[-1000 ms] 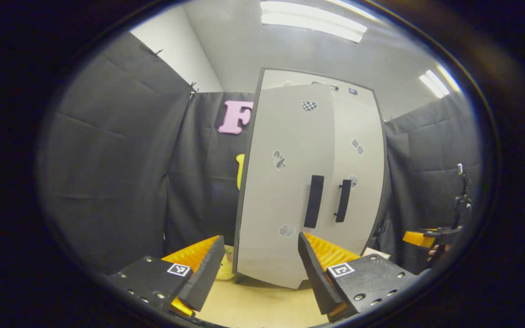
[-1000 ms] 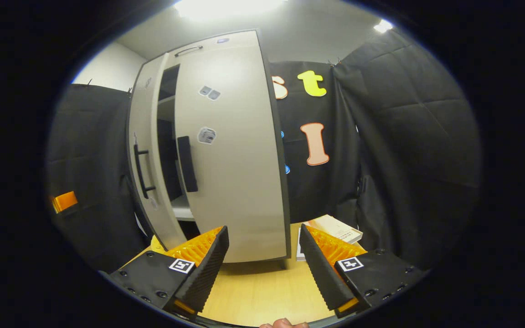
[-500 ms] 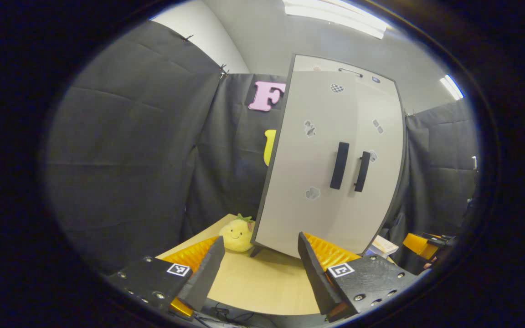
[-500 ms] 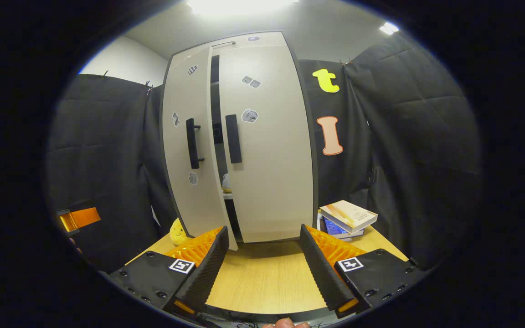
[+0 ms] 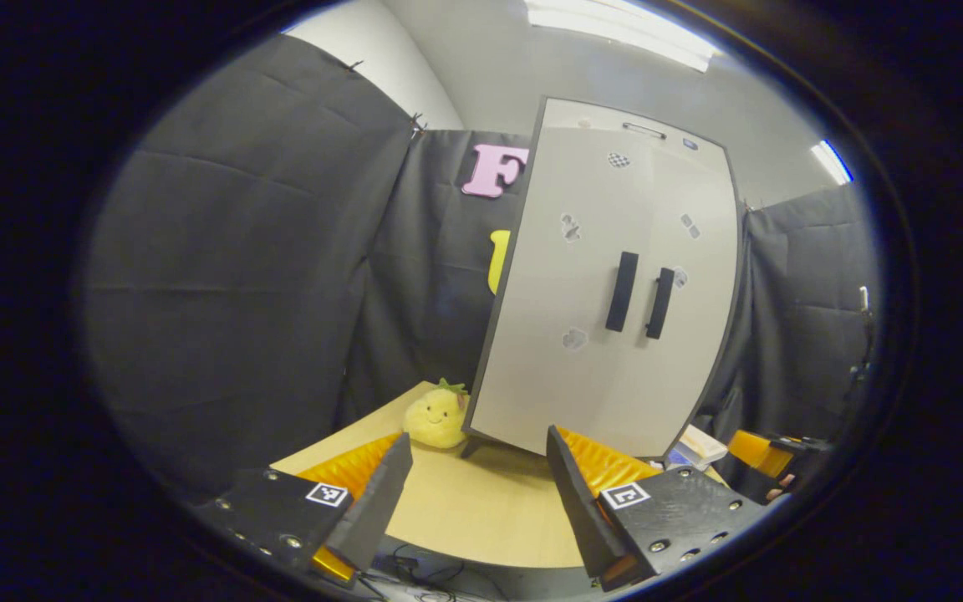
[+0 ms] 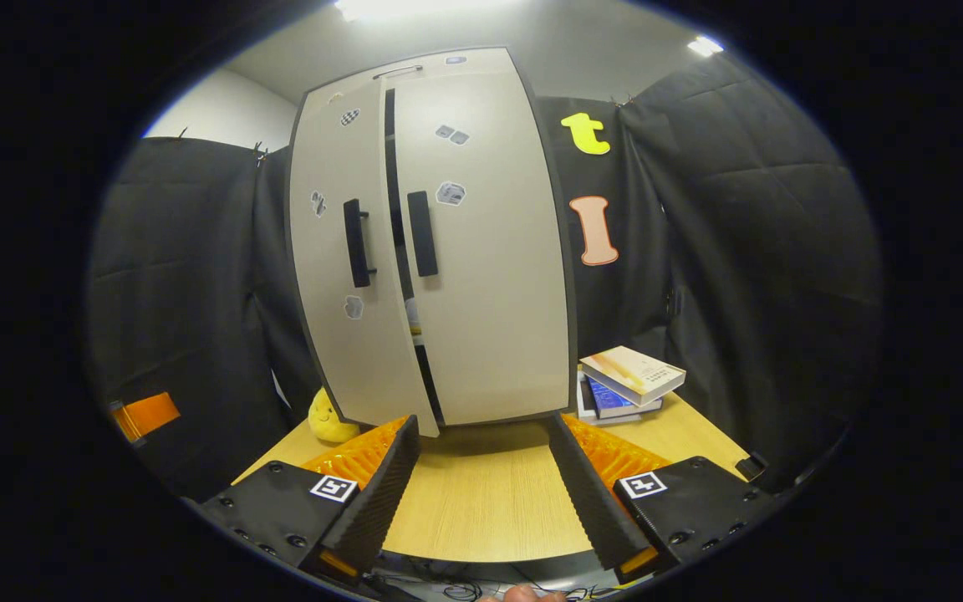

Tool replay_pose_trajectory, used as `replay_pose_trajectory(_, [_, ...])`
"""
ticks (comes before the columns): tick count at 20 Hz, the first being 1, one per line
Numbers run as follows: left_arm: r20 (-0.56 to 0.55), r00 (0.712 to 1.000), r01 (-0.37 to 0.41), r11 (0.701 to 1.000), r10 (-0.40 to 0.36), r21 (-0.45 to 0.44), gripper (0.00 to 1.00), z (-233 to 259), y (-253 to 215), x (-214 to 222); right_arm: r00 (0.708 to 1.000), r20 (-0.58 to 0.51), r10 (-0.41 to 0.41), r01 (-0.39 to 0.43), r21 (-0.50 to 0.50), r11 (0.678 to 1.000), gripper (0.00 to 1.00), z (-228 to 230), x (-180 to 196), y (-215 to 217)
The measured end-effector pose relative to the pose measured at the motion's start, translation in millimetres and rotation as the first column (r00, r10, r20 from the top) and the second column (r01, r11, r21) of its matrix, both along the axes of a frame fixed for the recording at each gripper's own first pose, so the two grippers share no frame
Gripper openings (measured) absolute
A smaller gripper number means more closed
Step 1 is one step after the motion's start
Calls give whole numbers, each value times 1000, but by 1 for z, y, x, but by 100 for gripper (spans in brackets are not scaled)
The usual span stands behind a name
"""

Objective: Grab one shoe with the right hand and put it into the shoe cabinet, grab the other shoe with the left hand and put it into the shoe cabinet; then close the right door with the right hand and the left door with the left hand.

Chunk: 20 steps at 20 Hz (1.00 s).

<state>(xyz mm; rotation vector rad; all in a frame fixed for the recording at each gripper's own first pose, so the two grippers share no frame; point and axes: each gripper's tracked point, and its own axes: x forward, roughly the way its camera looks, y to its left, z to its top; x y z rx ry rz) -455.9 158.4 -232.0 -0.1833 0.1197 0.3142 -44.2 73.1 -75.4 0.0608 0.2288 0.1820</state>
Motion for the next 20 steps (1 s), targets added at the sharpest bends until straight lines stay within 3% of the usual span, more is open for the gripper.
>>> replay_pose_trajectory(4, [-5, 999, -41, 998, 42, 49, 88, -2, 9, -12, 999, 17, 27, -27, 4, 1000, 98, 10, 6, 10])
replay_pose_trajectory(12, [-28, 994, -101, 995, 102, 27, 88, -10, 23, -16, 999, 5, 37, -36, -11, 999, 98, 19, 32, 7])
replay_pose_trajectory(18, [-51, 990, -130, 989, 133, 70, 88, -1, 21, 6, 1000, 14, 25, -25, -13, 1000, 98, 30, 71, -24])
replay_pose_trajectory(20, [-55, 984, -167, 982, 172, 87, 93, 3, 12, 19, 999, 13, 40, -40, -3, 999, 98, 29, 89, -41])
